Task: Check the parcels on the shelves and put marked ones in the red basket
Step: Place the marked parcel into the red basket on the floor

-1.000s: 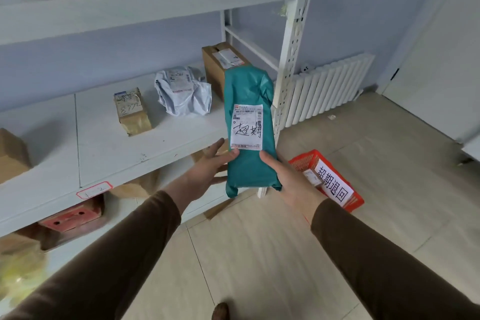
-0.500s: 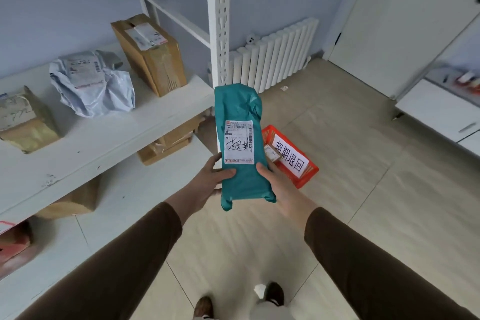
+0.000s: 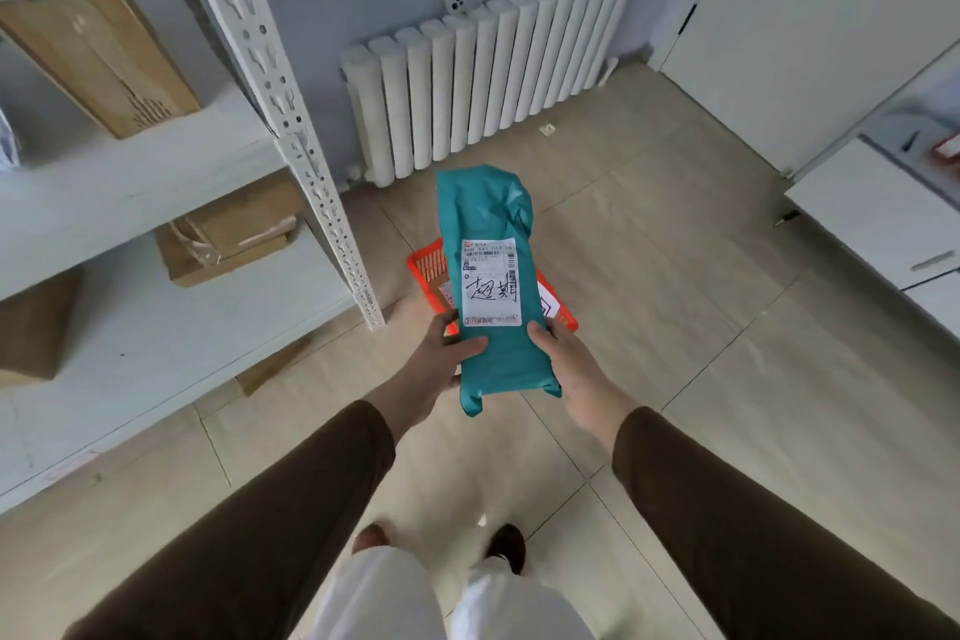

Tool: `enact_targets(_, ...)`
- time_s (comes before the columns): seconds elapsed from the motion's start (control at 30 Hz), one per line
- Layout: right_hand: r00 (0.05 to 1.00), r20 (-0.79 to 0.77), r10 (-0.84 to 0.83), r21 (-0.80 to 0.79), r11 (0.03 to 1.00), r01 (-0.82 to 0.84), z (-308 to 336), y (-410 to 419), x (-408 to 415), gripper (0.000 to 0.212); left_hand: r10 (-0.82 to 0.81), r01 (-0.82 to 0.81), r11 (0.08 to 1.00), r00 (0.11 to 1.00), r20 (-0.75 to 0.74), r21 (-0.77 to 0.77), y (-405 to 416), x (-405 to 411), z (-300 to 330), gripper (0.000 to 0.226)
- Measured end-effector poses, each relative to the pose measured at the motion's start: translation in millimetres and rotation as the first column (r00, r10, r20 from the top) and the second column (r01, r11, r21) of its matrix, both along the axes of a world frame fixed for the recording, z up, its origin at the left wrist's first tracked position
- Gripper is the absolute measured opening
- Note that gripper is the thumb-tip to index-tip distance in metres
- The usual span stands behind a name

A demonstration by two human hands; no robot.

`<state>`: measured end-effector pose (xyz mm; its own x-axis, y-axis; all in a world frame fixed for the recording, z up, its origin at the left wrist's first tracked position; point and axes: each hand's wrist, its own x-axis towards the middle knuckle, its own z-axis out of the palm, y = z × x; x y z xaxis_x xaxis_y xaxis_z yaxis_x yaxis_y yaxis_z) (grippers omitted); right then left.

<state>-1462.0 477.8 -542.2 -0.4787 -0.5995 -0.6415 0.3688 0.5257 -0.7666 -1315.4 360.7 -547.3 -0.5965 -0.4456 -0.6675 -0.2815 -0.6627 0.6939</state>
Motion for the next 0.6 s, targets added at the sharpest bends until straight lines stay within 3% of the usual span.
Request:
enact_targets(0.37, 0.999, -0.008, 0.052, 0.184, 0.982, -0.049, -81.3, -28.0, -80.2, 0.034, 0.082, -0.082, 0.997, 0.991, 0.106, -0.005, -1.9, -86.9, -91.2, 0.055)
enact_targets(0.6, 0.989, -0.037, 0.146, 0.225, 0.965, -0.134, -171.6, -55.1, -130.9, 0.034, 0.149, -0.148, 0.989, 0.972, 0.181, -0.017, -13.7, -133.3, -178.3, 0.056)
